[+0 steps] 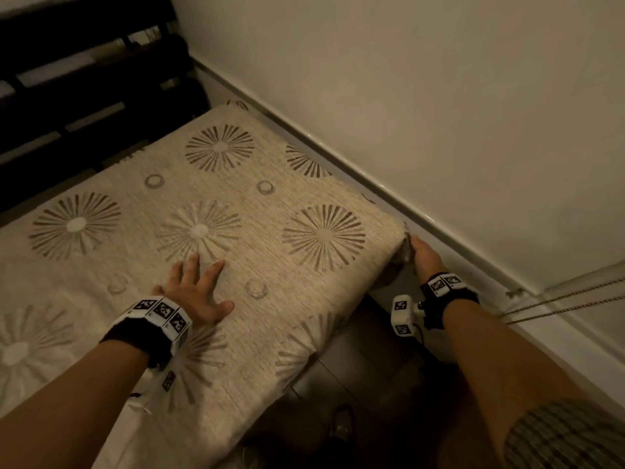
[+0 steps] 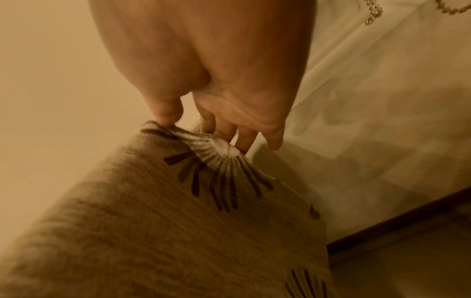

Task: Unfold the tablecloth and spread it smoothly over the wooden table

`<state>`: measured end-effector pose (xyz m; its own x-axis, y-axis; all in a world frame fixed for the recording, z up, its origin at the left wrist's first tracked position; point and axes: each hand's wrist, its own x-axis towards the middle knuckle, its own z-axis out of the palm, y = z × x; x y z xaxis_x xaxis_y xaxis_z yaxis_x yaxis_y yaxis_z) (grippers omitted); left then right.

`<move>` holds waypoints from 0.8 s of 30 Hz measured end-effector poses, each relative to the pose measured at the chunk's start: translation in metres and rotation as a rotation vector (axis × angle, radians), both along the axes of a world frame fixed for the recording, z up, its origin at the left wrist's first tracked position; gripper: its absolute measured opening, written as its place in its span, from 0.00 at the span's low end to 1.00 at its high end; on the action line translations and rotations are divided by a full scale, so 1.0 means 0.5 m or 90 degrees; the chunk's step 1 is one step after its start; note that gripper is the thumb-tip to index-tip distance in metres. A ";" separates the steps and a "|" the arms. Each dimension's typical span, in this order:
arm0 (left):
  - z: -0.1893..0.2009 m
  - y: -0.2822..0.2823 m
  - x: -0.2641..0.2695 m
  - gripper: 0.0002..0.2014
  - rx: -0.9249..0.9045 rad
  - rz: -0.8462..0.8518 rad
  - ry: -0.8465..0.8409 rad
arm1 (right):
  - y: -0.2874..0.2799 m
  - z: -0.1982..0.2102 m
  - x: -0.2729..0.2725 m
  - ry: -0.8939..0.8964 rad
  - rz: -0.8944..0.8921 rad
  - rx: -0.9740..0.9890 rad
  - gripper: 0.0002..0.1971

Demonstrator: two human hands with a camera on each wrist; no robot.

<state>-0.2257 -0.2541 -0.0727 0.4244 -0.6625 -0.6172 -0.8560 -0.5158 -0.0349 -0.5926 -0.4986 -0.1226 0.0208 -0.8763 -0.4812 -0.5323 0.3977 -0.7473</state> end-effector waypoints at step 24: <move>0.047 -0.040 -0.044 0.50 -0.049 0.021 -0.048 | 0.193 0.095 -0.061 0.036 0.093 -0.184 0.24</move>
